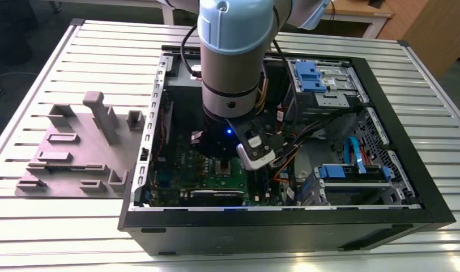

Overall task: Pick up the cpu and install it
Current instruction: 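Place the cpu into insertion slot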

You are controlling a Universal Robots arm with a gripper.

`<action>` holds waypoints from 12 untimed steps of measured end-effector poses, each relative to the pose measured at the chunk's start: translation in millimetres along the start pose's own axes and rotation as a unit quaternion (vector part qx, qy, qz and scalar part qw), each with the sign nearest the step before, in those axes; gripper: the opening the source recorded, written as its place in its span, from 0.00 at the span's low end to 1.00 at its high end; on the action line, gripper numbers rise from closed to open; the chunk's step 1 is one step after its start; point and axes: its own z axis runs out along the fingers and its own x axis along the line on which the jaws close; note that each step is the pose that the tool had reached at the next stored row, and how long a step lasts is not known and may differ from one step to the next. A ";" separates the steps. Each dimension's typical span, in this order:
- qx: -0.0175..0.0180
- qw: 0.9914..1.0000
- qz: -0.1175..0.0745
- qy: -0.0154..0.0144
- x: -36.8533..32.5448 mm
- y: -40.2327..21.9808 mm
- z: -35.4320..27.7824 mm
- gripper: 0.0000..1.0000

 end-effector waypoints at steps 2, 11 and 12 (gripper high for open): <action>0.000 1.000 0.000 0.000 0.0 0.0 0.0 0.10; 0.001 1.000 0.000 0.000 -0.2 -0.1 -5.2 0.10; 0.001 1.000 0.000 0.000 -0.2 -0.1 -6.4 0.10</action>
